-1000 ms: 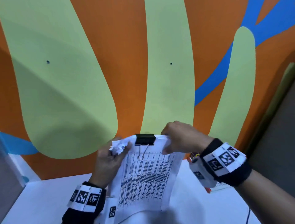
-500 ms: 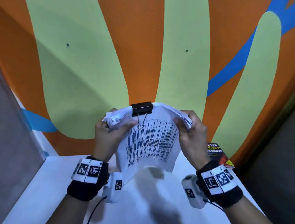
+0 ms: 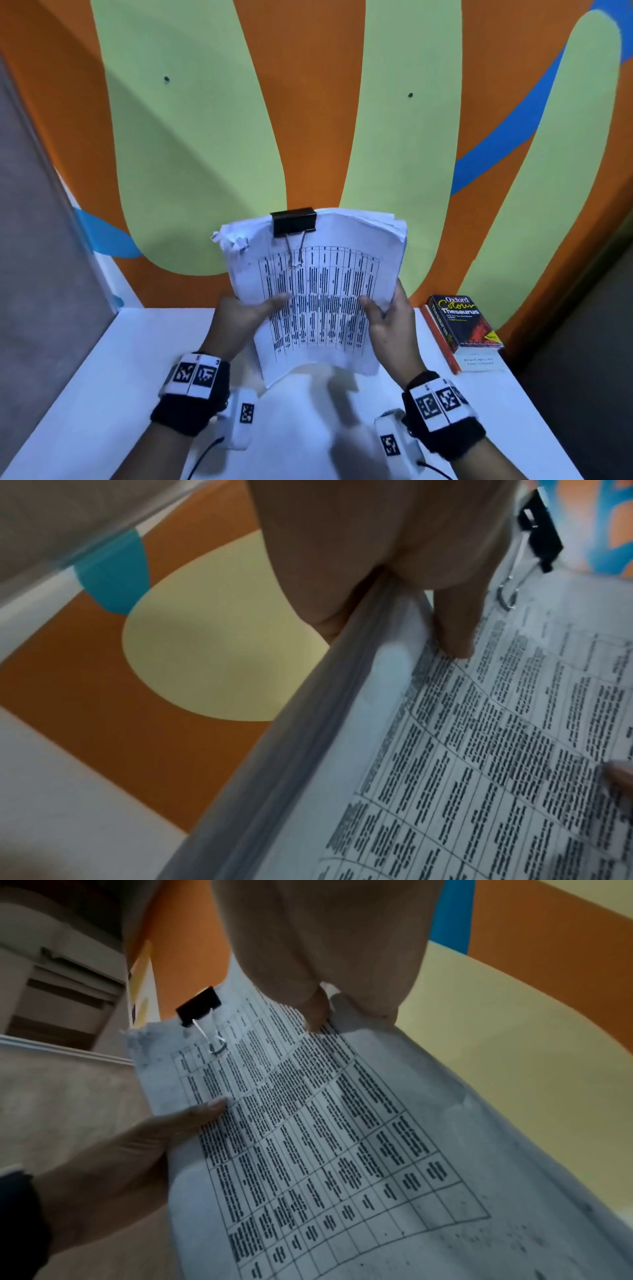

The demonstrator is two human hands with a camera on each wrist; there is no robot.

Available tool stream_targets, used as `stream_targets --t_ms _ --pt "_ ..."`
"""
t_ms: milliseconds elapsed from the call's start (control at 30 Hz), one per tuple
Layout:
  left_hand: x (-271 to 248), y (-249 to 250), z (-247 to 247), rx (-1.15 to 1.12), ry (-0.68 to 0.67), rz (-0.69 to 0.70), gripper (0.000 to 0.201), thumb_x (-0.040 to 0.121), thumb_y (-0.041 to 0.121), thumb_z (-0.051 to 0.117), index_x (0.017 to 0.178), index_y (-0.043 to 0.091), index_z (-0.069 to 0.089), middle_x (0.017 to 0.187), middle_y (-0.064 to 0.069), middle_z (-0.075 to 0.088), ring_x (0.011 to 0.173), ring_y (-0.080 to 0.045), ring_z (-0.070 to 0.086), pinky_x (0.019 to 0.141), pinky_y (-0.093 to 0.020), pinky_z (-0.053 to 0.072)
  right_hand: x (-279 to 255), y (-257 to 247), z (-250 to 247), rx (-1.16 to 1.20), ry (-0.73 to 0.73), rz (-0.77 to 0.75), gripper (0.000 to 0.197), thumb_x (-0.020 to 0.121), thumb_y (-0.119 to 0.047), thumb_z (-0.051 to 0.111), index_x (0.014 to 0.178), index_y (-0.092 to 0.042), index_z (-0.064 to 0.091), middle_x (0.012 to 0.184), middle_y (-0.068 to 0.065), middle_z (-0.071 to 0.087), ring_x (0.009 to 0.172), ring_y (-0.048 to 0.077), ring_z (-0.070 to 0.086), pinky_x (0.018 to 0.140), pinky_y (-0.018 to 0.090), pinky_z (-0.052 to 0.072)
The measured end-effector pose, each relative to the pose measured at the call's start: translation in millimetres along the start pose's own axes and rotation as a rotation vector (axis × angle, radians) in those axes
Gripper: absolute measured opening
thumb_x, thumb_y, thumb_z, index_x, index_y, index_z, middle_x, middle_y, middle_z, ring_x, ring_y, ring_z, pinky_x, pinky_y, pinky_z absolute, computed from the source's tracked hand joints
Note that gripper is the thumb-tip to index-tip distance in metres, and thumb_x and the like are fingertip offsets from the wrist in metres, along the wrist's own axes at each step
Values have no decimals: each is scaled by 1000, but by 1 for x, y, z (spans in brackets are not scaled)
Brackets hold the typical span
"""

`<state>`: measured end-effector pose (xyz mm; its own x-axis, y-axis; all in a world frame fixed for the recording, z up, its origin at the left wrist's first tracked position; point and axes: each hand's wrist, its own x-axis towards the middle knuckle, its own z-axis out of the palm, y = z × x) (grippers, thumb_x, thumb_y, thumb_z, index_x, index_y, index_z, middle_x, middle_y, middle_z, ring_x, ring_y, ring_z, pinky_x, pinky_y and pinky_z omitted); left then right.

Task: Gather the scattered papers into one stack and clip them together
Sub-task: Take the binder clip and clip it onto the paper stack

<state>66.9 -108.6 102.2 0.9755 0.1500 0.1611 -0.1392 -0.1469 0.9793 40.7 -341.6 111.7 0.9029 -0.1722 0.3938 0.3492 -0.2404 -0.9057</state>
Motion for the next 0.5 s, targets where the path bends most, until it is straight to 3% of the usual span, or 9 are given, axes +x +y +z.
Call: stream_targets --t_ms 67,100,167,200,267,333,400,500 --pt "-7 -11 -1 -16 -67 -12 57 44 57 89 75 15 66 86 2 75 75 -16 70 75 -33 52 -8 11 -2 -47 -25 46 40 91 6 52 113 -26 44 102 -18 63 87 -15 62 79 12 50" --pt "-14 -21 0 -20 -106 -43 61 39 57 90 80 16 72 87 3 77 80 -13 73 78 -34 55 -16 22 -2 -80 -52 94 41 92 5 51 114 -28 43 103 -18 63 88 -14 62 83 22 53" --pt "-25 -42 6 -6 -124 -93 71 29 67 86 76 15 74 78 8 77 76 -8 73 69 -28 56 -31 43 -2 -130 -98 171 45 92 5 47 120 -29 41 104 -16 64 92 -11 62 92 41 52" --pt "-29 -46 9 -8 -124 -100 69 30 67 85 75 16 73 74 12 76 75 -6 73 66 -22 55 -37 48 -3 -137 -106 185 48 93 6 45 121 -32 40 105 -13 65 95 -5 64 94 44 51" --pt "-28 -44 9 -31 -124 -79 44 47 45 88 79 19 72 71 19 74 79 -4 72 68 -20 56 -37 43 -6 -138 -100 167 51 93 5 43 115 -41 40 103 -8 67 96 12 66 91 43 53" --pt "-24 -32 5 6 -125 -47 25 61 25 84 82 21 71 71 22 73 80 -2 71 73 -23 56 -33 34 -10 -136 -82 130 50 94 2 45 110 -45 42 98 -4 67 90 21 65 82 37 52" --pt "-23 -27 1 42 -148 -32 21 66 22 84 83 20 73 70 22 73 78 1 71 70 -17 55 -34 30 -13 -124 -68 105 45 95 0 46 111 -42 41 97 4 67 87 27 63 76 37 50" --pt "-34 -37 1 79 -193 -73 30 60 32 83 83 17 72 69 18 73 78 -5 72 64 -15 54 -50 40 -11 -171 -112 174 37 95 -2 45 110 -36 38 94 6 66 85 20 64 79 38 51"
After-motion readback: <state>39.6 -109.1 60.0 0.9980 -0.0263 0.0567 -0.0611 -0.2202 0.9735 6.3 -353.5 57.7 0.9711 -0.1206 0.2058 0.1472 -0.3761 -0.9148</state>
